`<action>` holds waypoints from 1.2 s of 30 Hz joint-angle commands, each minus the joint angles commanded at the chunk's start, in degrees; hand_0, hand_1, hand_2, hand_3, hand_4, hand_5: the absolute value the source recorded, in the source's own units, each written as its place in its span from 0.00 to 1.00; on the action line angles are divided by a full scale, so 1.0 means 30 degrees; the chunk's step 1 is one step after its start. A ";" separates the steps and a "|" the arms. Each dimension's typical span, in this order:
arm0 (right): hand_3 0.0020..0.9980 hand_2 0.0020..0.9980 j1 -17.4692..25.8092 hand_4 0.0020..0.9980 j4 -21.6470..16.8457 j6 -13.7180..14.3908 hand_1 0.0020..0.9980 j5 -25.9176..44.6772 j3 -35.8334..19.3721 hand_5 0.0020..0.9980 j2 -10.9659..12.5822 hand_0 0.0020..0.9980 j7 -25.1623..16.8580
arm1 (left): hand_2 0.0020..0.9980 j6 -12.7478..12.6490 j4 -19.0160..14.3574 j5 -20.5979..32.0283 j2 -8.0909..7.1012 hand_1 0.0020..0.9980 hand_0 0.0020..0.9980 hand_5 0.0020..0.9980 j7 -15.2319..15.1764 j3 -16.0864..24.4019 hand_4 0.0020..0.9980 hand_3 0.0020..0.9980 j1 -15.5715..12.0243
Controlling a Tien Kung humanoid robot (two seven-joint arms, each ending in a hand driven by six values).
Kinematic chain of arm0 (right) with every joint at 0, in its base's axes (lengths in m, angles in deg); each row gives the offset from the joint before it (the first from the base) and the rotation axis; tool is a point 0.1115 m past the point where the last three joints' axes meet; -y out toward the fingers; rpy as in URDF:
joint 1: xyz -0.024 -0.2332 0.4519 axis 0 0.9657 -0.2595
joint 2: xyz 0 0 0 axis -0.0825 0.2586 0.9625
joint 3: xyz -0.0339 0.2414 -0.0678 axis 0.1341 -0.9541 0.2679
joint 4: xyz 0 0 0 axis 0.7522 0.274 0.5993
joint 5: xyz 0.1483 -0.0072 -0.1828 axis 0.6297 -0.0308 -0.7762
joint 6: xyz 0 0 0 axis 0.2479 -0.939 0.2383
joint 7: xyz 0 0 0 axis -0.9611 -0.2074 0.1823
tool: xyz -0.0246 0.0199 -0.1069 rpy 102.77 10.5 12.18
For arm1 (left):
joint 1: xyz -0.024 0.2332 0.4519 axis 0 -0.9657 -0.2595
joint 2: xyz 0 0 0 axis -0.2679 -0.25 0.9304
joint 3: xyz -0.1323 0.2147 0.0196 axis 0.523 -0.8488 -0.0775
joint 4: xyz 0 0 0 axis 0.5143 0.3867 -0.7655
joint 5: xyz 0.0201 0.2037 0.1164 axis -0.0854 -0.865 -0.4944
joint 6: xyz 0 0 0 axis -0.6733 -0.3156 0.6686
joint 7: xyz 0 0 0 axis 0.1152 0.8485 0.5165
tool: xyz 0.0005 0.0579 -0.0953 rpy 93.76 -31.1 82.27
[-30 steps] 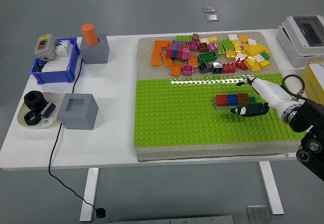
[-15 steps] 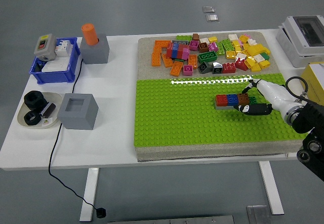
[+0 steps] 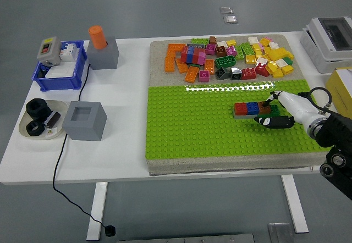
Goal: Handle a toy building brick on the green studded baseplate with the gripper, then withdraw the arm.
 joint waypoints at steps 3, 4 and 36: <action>0.64 0.95 -0.0037 0.81 0.0147 -0.0007 0.91 -0.0004 0.0059 0.53 -0.0089 0.94 0.0006 | 0.54 0.0001 0.0000 0.0003 0.0002 0.62 0.60 0.19 -0.0003 -0.0010 0.75 0.59 -0.0001; 0.64 0.95 -0.0053 0.81 0.0191 -0.0013 0.91 -0.0008 0.0079 0.53 -0.0115 0.94 0.0010 | 0.54 0.0003 0.0000 0.0006 0.0003 0.62 0.60 0.19 -0.0005 -0.0015 0.75 0.59 0.0003; 0.64 0.95 -0.0618 0.80 0.1240 -0.0103 0.91 0.0050 0.0271 0.53 -0.0737 0.94 0.0040 | 0.54 -0.0040 0.0000 0.0016 -0.0053 0.62 0.60 0.20 -0.0102 0.0080 0.75 0.60 0.0151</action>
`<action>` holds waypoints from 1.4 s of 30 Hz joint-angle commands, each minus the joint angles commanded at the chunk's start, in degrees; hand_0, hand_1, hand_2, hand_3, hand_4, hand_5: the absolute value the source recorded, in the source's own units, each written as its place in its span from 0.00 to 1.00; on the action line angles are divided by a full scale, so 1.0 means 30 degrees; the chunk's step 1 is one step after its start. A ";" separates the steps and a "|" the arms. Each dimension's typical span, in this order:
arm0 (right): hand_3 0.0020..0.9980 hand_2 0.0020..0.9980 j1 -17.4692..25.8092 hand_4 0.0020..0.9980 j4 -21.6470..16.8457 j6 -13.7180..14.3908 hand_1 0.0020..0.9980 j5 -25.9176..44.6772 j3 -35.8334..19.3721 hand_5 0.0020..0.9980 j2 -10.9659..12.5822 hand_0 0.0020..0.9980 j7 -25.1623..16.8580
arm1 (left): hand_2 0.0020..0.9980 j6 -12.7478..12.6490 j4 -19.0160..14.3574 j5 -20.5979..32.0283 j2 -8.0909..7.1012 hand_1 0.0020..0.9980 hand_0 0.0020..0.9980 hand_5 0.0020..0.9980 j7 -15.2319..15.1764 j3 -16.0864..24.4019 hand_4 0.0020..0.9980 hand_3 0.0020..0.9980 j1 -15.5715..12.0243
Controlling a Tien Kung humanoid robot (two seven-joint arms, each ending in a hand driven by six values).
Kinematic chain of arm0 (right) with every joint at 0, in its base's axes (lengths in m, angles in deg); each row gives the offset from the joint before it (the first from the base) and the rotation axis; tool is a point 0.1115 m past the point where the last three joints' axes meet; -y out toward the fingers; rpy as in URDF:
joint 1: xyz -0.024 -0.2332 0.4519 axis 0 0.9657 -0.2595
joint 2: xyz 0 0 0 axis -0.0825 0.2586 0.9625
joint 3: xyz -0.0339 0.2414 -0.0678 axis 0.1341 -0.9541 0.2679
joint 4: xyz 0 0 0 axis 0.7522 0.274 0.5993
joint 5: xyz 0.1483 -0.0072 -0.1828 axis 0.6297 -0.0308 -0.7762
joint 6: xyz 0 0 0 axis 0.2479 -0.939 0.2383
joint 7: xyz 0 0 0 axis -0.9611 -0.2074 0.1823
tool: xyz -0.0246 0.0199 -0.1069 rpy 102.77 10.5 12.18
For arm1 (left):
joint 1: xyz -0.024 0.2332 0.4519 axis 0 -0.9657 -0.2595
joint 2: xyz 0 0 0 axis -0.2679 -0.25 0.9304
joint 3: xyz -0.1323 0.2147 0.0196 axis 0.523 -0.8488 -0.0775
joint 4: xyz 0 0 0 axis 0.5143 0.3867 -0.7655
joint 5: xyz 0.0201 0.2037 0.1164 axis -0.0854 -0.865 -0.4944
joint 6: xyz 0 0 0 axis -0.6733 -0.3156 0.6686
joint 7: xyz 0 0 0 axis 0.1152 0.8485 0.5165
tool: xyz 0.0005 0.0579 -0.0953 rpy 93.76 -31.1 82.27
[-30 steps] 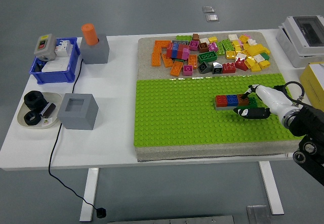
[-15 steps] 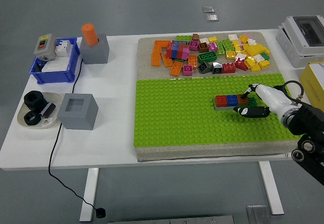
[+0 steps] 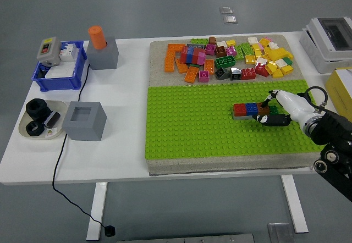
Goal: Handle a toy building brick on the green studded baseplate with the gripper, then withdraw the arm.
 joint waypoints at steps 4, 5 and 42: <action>0.64 0.95 -0.0052 0.80 0.0221 -0.0001 0.91 0.0004 0.0081 0.53 -0.0121 0.94 -0.0013 | 0.54 -0.0001 0.0000 -0.0004 0.0004 0.62 0.60 0.20 -0.0006 0.0011 0.75 0.60 0.0011; 0.64 0.95 -0.0058 0.80 0.0275 -0.0004 0.91 0.0005 0.0094 0.53 -0.0142 0.94 -0.0014 | 0.54 0.0000 0.0000 -0.0002 0.0005 0.62 0.60 0.20 -0.0007 0.0010 0.75 0.60 0.0014; 0.63 0.95 -0.0232 0.80 0.0527 0.0469 0.90 0.0269 0.0048 0.52 -0.0218 0.94 -0.0606 | 0.54 -0.0007 0.0000 0.0001 0.0041 0.62 0.60 0.19 0.0018 0.0007 0.75 0.60 -0.0111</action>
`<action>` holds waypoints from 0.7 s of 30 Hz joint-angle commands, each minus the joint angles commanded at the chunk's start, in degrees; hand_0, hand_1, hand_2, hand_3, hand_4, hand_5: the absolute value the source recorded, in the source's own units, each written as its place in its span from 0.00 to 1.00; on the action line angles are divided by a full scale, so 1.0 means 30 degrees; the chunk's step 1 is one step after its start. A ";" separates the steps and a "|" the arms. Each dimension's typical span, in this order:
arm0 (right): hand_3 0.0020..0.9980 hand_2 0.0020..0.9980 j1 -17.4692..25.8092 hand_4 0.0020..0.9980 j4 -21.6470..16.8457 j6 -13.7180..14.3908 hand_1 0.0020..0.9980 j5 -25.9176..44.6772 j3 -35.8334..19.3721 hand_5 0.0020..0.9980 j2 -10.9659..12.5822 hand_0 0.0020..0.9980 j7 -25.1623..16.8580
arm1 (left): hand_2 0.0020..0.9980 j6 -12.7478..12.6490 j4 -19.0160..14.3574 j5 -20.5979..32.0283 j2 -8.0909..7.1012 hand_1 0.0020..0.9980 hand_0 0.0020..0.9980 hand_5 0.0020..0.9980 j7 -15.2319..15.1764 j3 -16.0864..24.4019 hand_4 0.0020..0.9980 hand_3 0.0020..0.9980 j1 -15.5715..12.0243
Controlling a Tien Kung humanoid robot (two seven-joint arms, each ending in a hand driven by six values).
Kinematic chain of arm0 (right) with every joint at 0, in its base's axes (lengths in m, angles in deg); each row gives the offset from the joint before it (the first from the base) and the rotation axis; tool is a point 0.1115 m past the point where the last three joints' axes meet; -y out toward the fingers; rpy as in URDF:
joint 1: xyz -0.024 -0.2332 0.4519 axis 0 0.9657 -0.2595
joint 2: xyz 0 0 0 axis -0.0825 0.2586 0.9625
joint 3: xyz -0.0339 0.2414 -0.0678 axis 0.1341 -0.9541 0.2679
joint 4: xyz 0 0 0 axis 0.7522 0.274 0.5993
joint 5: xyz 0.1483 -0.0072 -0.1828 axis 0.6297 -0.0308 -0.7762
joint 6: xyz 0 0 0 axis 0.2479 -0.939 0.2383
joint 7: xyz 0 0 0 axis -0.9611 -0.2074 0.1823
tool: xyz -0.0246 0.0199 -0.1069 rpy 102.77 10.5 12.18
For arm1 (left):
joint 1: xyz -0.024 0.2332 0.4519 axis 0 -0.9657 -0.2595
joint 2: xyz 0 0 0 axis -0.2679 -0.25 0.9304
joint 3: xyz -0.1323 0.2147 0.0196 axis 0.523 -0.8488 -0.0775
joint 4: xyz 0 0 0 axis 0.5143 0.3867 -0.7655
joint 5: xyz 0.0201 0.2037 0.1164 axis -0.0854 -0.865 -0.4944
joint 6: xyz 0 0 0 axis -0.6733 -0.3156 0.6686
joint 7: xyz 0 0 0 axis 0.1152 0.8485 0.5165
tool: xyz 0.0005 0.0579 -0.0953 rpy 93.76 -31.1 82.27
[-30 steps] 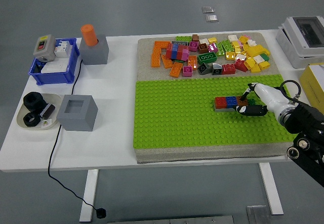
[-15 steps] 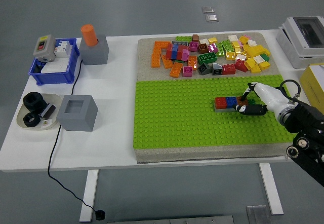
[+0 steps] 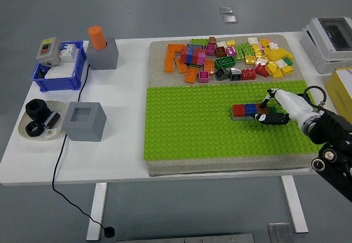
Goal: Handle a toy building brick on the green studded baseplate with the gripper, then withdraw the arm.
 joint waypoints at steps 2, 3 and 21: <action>0.63 0.95 -0.0012 0.80 0.0011 0.0011 0.90 -0.0002 -0.0013 0.52 -0.0003 0.94 -0.0016 | 0.54 0.0000 0.0000 0.0005 -0.0002 0.62 0.60 0.19 -0.0001 -0.0007 0.75 0.60 0.0001; 0.63 0.95 -0.0024 0.80 0.0007 0.0016 0.90 -0.0011 -0.0035 0.52 0.0000 0.94 -0.0023 | 0.54 0.0000 0.0000 0.0011 -0.0005 0.62 0.60 0.19 -0.0004 -0.0013 0.75 0.60 0.0006; 0.63 0.94 -0.0028 0.81 -0.0319 0.0177 0.90 -0.0195 -0.0551 0.51 0.0045 0.93 -0.0156 | 0.53 0.0008 0.0000 0.0008 -0.0048 0.62 0.60 0.19 -0.0030 -0.0030 0.75 0.59 0.0088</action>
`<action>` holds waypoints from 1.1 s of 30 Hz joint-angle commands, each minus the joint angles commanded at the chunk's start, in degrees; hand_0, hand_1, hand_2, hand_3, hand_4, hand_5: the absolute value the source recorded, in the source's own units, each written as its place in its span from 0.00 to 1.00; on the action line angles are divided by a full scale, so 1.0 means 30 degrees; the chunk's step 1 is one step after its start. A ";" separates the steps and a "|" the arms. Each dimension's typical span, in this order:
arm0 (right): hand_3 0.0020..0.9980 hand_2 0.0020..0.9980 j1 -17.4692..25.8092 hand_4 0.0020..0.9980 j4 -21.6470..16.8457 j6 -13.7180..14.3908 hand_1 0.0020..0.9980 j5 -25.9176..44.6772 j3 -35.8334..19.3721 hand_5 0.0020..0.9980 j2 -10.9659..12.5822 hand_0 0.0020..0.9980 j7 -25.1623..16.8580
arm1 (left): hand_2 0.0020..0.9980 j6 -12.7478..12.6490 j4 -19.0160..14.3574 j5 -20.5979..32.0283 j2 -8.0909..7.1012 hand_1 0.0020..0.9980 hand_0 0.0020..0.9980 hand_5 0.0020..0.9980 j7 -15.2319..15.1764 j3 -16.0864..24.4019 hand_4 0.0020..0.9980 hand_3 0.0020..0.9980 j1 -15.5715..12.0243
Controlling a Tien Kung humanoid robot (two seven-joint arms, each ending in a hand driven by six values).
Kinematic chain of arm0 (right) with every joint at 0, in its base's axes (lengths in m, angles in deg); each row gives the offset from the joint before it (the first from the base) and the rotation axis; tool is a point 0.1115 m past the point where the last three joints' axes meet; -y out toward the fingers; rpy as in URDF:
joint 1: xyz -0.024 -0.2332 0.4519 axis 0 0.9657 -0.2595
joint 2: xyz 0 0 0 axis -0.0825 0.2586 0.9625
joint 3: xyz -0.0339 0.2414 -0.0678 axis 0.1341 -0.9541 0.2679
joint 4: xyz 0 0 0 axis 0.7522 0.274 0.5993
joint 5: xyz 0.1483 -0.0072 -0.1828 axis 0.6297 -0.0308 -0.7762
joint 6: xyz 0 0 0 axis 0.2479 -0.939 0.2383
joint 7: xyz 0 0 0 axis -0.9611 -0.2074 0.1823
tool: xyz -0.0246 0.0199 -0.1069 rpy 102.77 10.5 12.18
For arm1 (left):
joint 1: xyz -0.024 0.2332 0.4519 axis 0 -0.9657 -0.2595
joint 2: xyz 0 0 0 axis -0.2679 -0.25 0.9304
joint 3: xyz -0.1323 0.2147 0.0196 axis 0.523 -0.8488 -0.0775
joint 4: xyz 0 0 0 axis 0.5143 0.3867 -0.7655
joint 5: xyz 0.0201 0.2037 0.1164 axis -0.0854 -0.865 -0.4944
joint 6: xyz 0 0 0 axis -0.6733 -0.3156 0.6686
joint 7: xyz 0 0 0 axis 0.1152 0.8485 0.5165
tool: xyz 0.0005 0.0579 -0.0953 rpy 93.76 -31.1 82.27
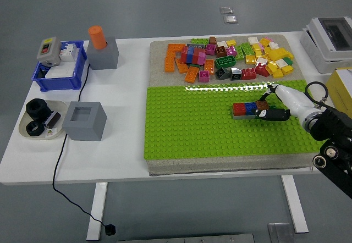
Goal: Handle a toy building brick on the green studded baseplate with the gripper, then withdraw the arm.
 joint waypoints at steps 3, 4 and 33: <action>0.63 0.94 0.0002 0.81 0.0039 -0.0006 0.90 0.0000 -0.0018 0.51 0.0021 0.93 0.0006 | 0.54 0.0002 0.0000 0.0008 0.0004 0.62 0.60 0.19 -0.0006 -0.0007 0.75 0.59 0.0015; 0.63 0.94 0.0020 0.81 0.0048 -0.0016 0.90 -0.0006 -0.0021 0.51 0.0045 0.93 0.0016 | 0.54 0.0000 0.0000 0.0028 0.0004 0.62 0.60 0.19 -0.0009 -0.0019 0.75 0.59 0.0017; 0.62 0.93 0.0166 0.81 0.0366 -0.0021 0.89 -0.0008 0.0398 0.51 -0.0032 0.93 -0.0043 | 0.54 0.0047 0.0000 0.0060 0.0015 0.62 0.60 0.20 -0.0051 -0.0062 0.76 0.59 0.0014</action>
